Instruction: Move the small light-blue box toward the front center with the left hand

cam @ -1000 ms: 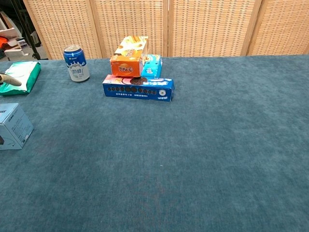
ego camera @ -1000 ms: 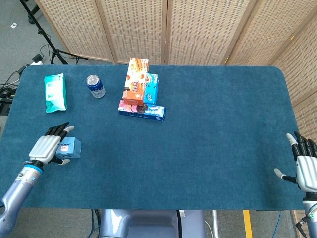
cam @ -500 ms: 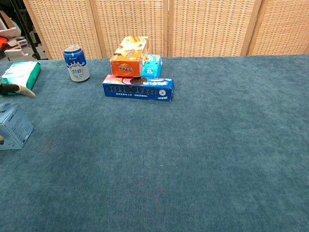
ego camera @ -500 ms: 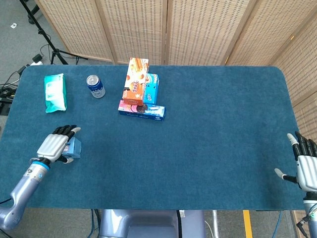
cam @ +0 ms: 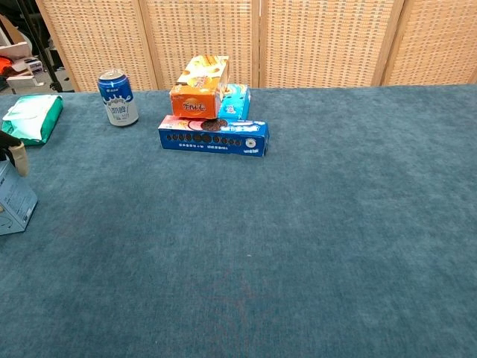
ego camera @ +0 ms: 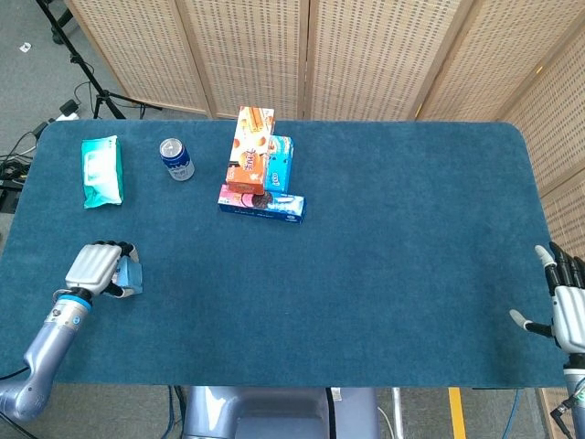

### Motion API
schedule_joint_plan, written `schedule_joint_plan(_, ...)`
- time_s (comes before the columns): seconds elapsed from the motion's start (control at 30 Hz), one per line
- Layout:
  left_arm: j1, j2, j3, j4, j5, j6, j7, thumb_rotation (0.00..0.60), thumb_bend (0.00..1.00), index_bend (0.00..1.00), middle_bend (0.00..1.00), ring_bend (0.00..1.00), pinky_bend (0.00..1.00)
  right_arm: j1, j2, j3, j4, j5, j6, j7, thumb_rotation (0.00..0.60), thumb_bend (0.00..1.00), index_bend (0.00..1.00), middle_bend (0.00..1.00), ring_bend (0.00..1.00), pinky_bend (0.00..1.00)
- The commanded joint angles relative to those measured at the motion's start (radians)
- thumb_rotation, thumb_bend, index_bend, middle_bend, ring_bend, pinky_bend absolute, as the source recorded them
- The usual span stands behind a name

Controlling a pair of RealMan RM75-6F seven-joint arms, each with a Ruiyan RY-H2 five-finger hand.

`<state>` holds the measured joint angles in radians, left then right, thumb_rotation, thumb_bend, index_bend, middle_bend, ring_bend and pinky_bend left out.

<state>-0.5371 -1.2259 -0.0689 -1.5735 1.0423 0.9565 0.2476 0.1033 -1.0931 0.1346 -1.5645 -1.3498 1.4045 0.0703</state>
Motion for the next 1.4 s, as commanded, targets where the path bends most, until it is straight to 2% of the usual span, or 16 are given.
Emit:
schedule_joint_plan(0.03, 0.021, 0.011, -0.021, -0.011, 0.04, 0.026, -0.089, 0.6, 0.0, 0.47, 0.46, 0.35, 0.34, -0.001, 0.001, 0.0, -0.002, -0.001, 0.001, 0.002, 0.6, 0.0, 0.0, 0.0, 0.0, 0.0)
schedule_joint_plan(0.13, 0.044, 0.012, -0.039, -0.008, 0.109, 0.046, -0.24, 0.6, 0.0, 0.47, 0.46, 0.35, 0.34, -0.001, 0.003, 0.0, -0.004, -0.003, 0.002, 0.004, 0.6, 0.0, 0.0, 0.0, 0.0, 0.0)
schedule_joint_plan(0.27, 0.08, -0.015, -0.044, 0.05, 0.285, 0.115, -0.528, 0.6, 0.0, 0.47, 0.46, 0.35, 0.34, -0.003, 0.003, -0.001, -0.004, -0.005, 0.004, 0.006, 0.6, 0.0, 0.0, 0.0, 0.0, 0.0)
schedule_joint_plan(0.37, 0.102, -0.062, -0.039, 0.117, 0.406, 0.204, -0.763, 0.6, 0.0, 0.47, 0.46, 0.35, 0.34, -0.002, 0.003, -0.001, -0.004, -0.005, 0.002, 0.004, 0.6, 0.0, 0.0, 0.0, 0.0, 0.0)
schedule_joint_plan(0.5, 0.122, -0.18, -0.022, 0.274, 0.529, 0.343, -1.054, 0.6, 0.0, 0.48, 0.46, 0.35, 0.34, 0.0, 0.0, -0.002, -0.004, -0.006, 0.0, -0.002, 0.6, 0.0, 0.0, 0.0, 0.0, 0.0)
schedule_joint_plan(0.57, 0.125, -0.316, -0.017, 0.387, 0.539, 0.382, -1.251, 0.6, 0.0, 0.49, 0.46, 0.35, 0.34, 0.004, -0.004, -0.004, -0.001, -0.006, -0.008, -0.007, 0.6, 0.0, 0.0, 0.0, 0.0, 0.0)
schedule_joint_plan(0.63, 0.119, -0.407, -0.015, 0.511, 0.553, 0.412, -1.361, 0.6, 0.0, 0.5, 0.46, 0.34, 0.34, 0.005, -0.006, -0.004, 0.0, -0.006, -0.009, -0.009, 0.6, 0.0, 0.0, 0.0, 0.0, 0.0)
schedule_joint_plan(0.73, 0.104, -0.492, 0.001, 0.643, 0.569, 0.415, -1.485, 0.6, 0.0, 0.5, 0.46, 0.34, 0.34, 0.006, -0.007, -0.003, 0.003, -0.004, -0.011, -0.009, 0.6, 0.0, 0.0, 0.0, 0.0, 0.0)
schedule_joint_plan(0.97, 0.083, -0.572, 0.015, 0.782, 0.563, 0.385, -1.579, 0.6, 0.0, 0.5, 0.46, 0.34, 0.34, 0.006, -0.006, 0.001, 0.009, 0.005, -0.014, -0.003, 0.6, 0.0, 0.0, 0.0, 0.0, 0.0)
schedule_joint_plan(1.13, 0.083, -0.61, 0.021, 0.847, 0.558, 0.396, -1.575, 0.6, 0.0, 0.5, 0.43, 0.33, 0.34, 0.003, -0.003, 0.005, 0.011, 0.012, -0.013, 0.008, 0.6, 0.0, 0.0, 0.0, 0.0, 0.0)
schedule_joint_plan(1.2, 0.083, -0.614, 0.026, 0.859, 0.559, 0.395, -1.564, 0.6, 0.0, 0.5, 0.31, 0.22, 0.31, 0.003, -0.001, 0.005, 0.011, 0.014, -0.014, 0.011, 0.6, 0.0, 0.0, 0.0, 0.0, 0.0)
schedule_joint_plan(1.23, 0.082, -0.612, 0.033, 0.865, 0.561, 0.388, -1.553, 0.6, 0.0, 0.5, 0.22, 0.13, 0.27, 0.003, -0.001, 0.006, 0.011, 0.014, -0.015, 0.012, 0.6, 0.0, 0.0, 0.0, 0.0, 0.0)
schedule_joint_plan(1.3, 0.08, -0.602, 0.051, 0.868, 0.57, 0.375, -1.525, 0.6, 0.0, 0.46, 0.08, 0.03, 0.17, 0.004, -0.001, 0.006, 0.011, 0.014, -0.016, 0.013, 0.6, 0.0, 0.0, 0.0, 0.0, 0.0)
schedule_joint_plan(1.33, 0.081, -0.597, 0.058, 0.869, 0.573, 0.369, -1.508, 0.6, 0.0, 0.41, 0.03, 0.0, 0.11, 0.004, -0.001, 0.006, 0.011, 0.014, -0.016, 0.013, 0.6, 0.0, 0.0, 0.0, 0.0, 0.0)
schedule_joint_plan(1.4, 0.081, -0.579, 0.077, 0.858, 0.581, 0.355, -1.474, 0.6, 0.0, 0.31, 0.0, 0.0, 0.05, 0.003, -0.001, 0.005, 0.01, 0.013, -0.016, 0.014, 0.6, 0.0, 0.0, 0.0, 0.0, 0.0)
